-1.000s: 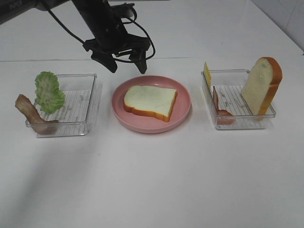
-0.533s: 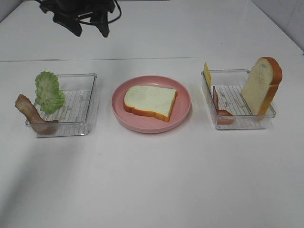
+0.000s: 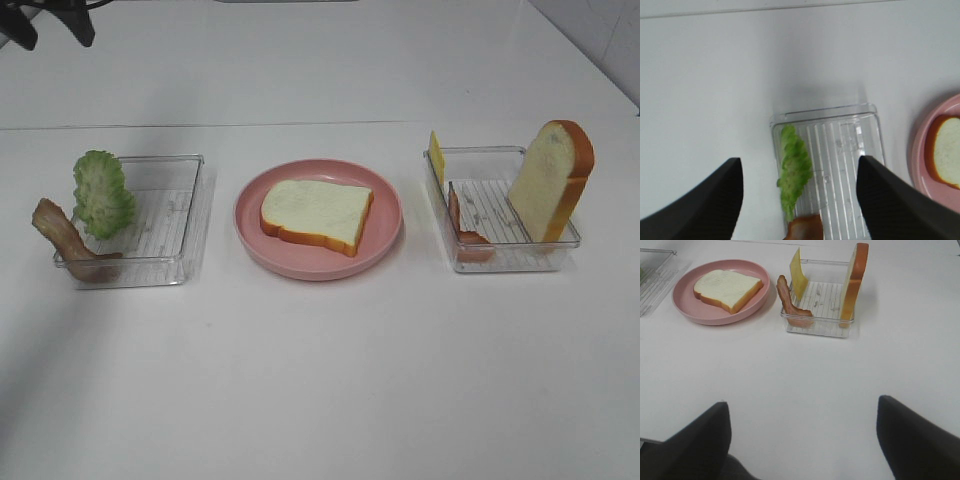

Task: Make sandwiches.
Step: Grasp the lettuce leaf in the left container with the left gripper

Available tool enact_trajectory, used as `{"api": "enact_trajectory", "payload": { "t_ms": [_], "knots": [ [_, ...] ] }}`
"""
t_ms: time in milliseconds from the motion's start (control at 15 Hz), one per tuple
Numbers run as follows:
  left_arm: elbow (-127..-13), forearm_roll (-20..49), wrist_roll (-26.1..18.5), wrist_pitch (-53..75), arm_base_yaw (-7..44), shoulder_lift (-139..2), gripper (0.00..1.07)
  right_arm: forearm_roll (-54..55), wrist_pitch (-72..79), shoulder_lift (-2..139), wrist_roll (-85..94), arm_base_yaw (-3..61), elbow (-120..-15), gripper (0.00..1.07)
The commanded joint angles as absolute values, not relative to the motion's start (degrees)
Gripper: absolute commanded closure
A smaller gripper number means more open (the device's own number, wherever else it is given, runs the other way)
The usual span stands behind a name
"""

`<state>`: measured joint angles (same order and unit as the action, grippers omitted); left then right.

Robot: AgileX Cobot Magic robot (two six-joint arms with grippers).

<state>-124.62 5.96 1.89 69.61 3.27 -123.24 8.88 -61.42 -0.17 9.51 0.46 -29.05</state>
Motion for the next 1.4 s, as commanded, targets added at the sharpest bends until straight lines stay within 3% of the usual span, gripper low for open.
{"api": "enact_trajectory", "payload": {
  "t_ms": [67,333,1133,1267,1400],
  "knots": [
    [-119.4,5.73,1.83,73.8,1.09,-121.35,0.45,9.11,-60.96,-1.03,9.34,0.17,-28.93,0.31],
    [-112.87,6.02,0.92,72.36,0.57,-123.47,0.45,9.11,-60.96,-0.97,9.34,0.17,-28.93,0.31],
    [-113.04,5.67,0.74,68.75,4.24,-133.5,0.45,9.11,-60.96,-0.97,9.34,0.17,-28.93,0.31],
    [-113.04,5.73,0.8,67.78,4.24,-133.67,0.48,9.11,-60.96,-0.97,9.34,0.17,-28.93,0.31],
    [-113.04,5.73,0.97,66.98,4.24,-133.79,0.61,9.11,-60.96,-0.97,9.34,0.17,-28.93,0.31]
  ]
}}
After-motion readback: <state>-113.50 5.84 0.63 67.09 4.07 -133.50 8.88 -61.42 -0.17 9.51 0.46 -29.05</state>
